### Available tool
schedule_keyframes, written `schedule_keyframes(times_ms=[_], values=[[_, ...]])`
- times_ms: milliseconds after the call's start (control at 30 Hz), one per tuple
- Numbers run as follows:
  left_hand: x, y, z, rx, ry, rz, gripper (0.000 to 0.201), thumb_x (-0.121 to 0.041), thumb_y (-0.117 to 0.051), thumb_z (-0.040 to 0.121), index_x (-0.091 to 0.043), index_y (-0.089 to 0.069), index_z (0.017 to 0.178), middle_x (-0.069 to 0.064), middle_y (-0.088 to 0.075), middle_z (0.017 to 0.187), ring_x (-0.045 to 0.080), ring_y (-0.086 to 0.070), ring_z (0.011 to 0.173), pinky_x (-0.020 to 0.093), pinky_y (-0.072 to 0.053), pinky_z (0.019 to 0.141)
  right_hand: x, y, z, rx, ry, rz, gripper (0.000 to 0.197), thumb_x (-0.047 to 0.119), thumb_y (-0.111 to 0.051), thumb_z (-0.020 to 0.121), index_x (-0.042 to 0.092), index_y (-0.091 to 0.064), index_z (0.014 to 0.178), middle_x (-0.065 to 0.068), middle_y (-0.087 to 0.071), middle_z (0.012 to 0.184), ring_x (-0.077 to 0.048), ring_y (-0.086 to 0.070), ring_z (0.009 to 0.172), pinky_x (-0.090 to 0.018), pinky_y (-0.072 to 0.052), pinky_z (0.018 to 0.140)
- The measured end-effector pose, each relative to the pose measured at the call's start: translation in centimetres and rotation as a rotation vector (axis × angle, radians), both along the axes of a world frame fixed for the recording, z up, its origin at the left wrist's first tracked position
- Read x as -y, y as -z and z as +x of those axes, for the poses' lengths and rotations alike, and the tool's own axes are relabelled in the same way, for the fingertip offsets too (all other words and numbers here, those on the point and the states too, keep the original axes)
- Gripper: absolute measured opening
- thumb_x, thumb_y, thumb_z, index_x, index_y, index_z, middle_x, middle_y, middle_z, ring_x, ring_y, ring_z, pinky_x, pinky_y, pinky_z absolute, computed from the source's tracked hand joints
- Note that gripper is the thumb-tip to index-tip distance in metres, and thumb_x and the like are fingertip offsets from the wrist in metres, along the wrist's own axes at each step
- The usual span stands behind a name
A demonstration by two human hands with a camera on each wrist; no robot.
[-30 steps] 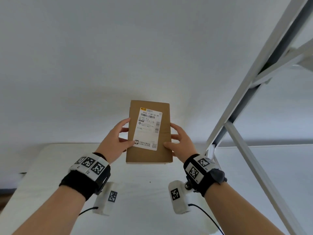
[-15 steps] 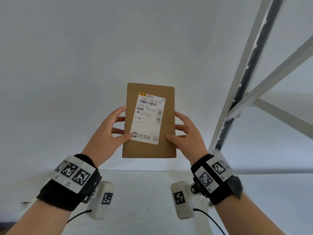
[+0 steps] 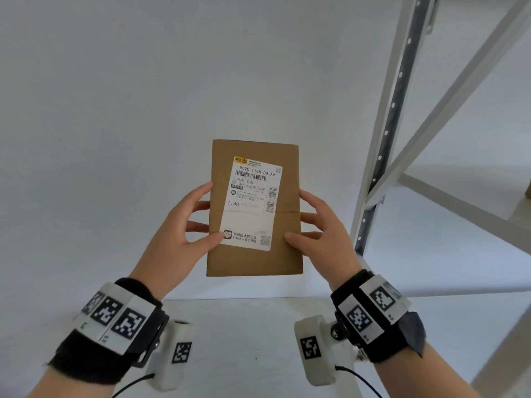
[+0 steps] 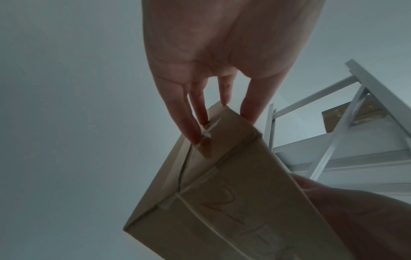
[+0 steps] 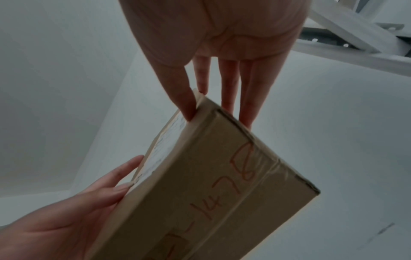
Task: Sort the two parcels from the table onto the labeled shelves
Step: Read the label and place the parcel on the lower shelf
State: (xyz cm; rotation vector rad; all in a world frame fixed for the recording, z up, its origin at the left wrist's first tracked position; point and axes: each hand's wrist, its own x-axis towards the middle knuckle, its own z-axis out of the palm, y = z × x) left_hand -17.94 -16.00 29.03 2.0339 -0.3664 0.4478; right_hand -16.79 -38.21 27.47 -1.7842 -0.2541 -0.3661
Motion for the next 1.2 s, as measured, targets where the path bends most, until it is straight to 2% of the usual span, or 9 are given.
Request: schedule_keyframes(times_ms=[133,233,433,566,666,800,966,1199], values=[[-0.5,0.2,-3.4,0.001,0.012,0.005,0.067,-0.019,-0.064,0.083,-0.053,-0.026,0.127,-0.022,-0.047,0.115,0.002,-0.057,0.094,0.012,-0.042,0.063,-0.5,0.0,-4.0,0.002,0.007,0.003,0.065,0.009,-0.068,0.080,0.049,-0.042,0.125,0.010,-0.063,0.111,-0.017,-0.070,0.088,-0.039,-0.059,0.080],[-1.2,0.4,-6.5,-0.010,0.026,0.009,0.069,-0.019,-0.064,0.082,-0.048,-0.027,0.133,-0.017,-0.047,0.122,0.004,-0.057,0.097,0.013,-0.043,0.065,-1.1,0.1,-7.6,0.004,0.014,0.000,0.065,0.010,-0.068,0.081,0.049,-0.042,0.125,0.008,-0.063,0.114,-0.017,-0.070,0.090,-0.039,-0.059,0.080],[-2.5,1.1,-11.9,-0.015,0.073,0.006,0.070,-0.019,-0.064,0.082,-0.048,-0.028,0.134,-0.020,-0.049,0.120,0.004,-0.058,0.098,0.011,-0.046,0.061,-2.1,0.8,-13.9,0.006,0.045,0.009,0.066,0.011,-0.069,0.080,0.060,-0.041,0.114,0.010,-0.063,0.112,-0.017,-0.070,0.090,-0.040,-0.060,0.079],[-2.3,1.3,-14.6,-0.012,0.105,0.012,0.070,-0.018,-0.064,0.081,-0.047,-0.029,0.135,-0.019,-0.048,0.121,0.002,-0.057,0.096,0.004,-0.048,0.059,-1.8,1.0,-17.5,0.005,0.078,0.003,0.065,0.011,-0.068,0.080,0.058,-0.042,0.117,0.008,-0.063,0.113,-0.018,-0.070,0.090,-0.039,-0.060,0.079],[-1.6,1.0,-16.0,0.002,0.133,0.027,0.071,-0.020,-0.065,0.081,-0.045,-0.028,0.137,-0.017,-0.049,0.125,0.002,-0.057,0.097,0.009,-0.047,0.060,-1.0,0.6,-19.9,0.030,0.118,0.004,0.065,0.010,-0.068,0.079,0.057,-0.042,0.116,0.008,-0.063,0.111,-0.017,-0.070,0.085,-0.036,-0.060,0.078],[0.0,0.5,-17.3,0.027,0.166,0.014,0.071,-0.021,-0.064,0.082,-0.044,-0.028,0.138,-0.015,-0.049,0.127,0.003,-0.057,0.099,0.013,-0.044,0.067,0.4,-0.2,-22.2,0.049,0.156,-0.006,0.065,0.009,-0.068,0.079,0.057,-0.043,0.116,0.009,-0.063,0.110,-0.016,-0.071,0.083,-0.033,-0.060,0.076],[3.4,-0.2,-18.9,0.059,0.218,0.020,0.071,-0.021,-0.064,0.082,-0.042,-0.028,0.139,-0.015,-0.048,0.127,0.004,-0.057,0.098,0.012,-0.043,0.067,3.6,-0.8,-24.7,0.050,0.214,0.006,0.067,0.009,-0.069,0.078,0.044,-0.044,0.129,-0.001,-0.064,0.115,-0.024,-0.071,0.088,-0.045,-0.058,0.081],[10.8,-0.5,-23.2,0.081,0.264,0.014,0.069,-0.023,-0.064,0.082,-0.044,-0.027,0.137,-0.017,-0.046,0.124,0.000,-0.055,0.095,0.009,-0.041,0.063,10.7,-1.2,-30.2,0.062,0.278,-0.017,0.066,0.010,-0.070,0.078,0.048,-0.044,0.126,0.003,-0.064,0.114,-0.021,-0.070,0.089,-0.041,-0.059,0.081]])
